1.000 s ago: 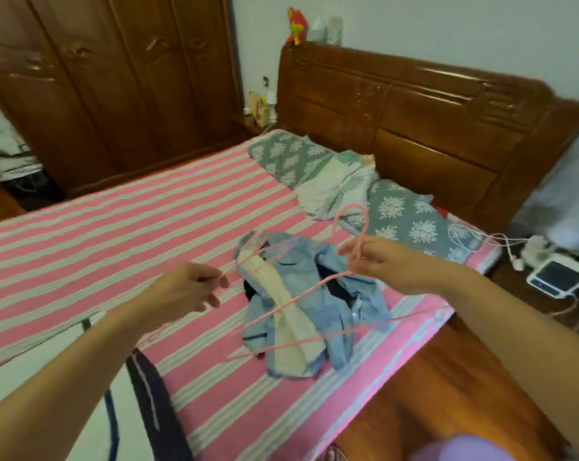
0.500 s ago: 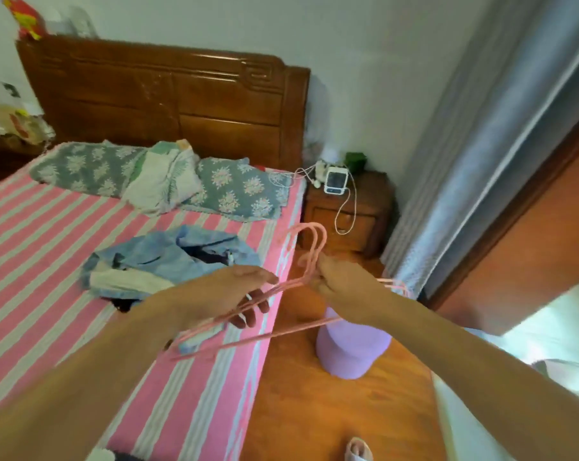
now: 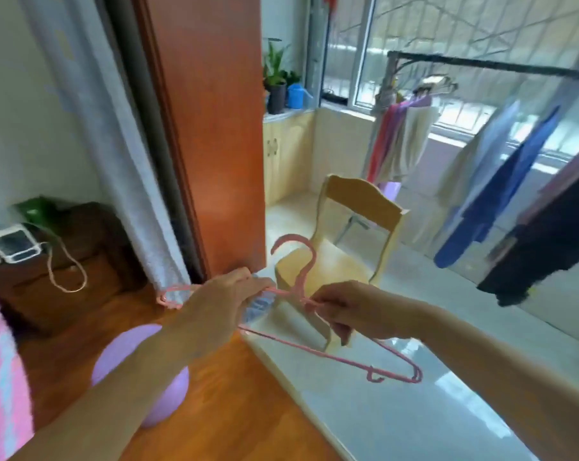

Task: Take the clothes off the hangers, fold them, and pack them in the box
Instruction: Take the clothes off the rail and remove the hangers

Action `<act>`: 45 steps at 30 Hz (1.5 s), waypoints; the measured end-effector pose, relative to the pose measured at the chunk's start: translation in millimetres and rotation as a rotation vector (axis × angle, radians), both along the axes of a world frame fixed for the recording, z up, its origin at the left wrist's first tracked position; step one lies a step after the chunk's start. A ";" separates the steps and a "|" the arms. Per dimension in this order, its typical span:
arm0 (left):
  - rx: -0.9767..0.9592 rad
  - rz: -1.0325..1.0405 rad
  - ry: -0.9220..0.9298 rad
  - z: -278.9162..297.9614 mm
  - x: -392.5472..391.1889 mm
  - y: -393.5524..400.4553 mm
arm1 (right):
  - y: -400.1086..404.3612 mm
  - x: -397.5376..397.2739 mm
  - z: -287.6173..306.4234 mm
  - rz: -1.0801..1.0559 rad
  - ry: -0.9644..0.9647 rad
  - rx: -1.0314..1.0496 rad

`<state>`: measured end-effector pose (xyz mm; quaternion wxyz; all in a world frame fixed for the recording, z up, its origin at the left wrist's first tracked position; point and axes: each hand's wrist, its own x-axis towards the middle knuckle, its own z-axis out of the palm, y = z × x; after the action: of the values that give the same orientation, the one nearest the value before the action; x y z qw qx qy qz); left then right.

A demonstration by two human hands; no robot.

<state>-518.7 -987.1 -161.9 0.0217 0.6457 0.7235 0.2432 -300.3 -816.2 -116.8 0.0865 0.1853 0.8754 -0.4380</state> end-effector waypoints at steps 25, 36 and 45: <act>-0.213 -0.630 -0.186 66.4 375.6 720.9 | 451.1 486.4 10.8 -1.847 0.524 -0.415; -0.215 -0.591 -0.297 121.2 477.4 908.8 | 706.3 586.1 82.3 -1.848 0.711 -0.240; -0.188 -0.352 -0.436 129.7 528.8 968.8 | 907.8 645.4 131.7 -1.701 0.768 -0.302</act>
<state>10.1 -18.3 -32.2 0.2781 0.6890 0.5979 0.3006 345.0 91.5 14.9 -0.5333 0.5914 0.3492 -0.4938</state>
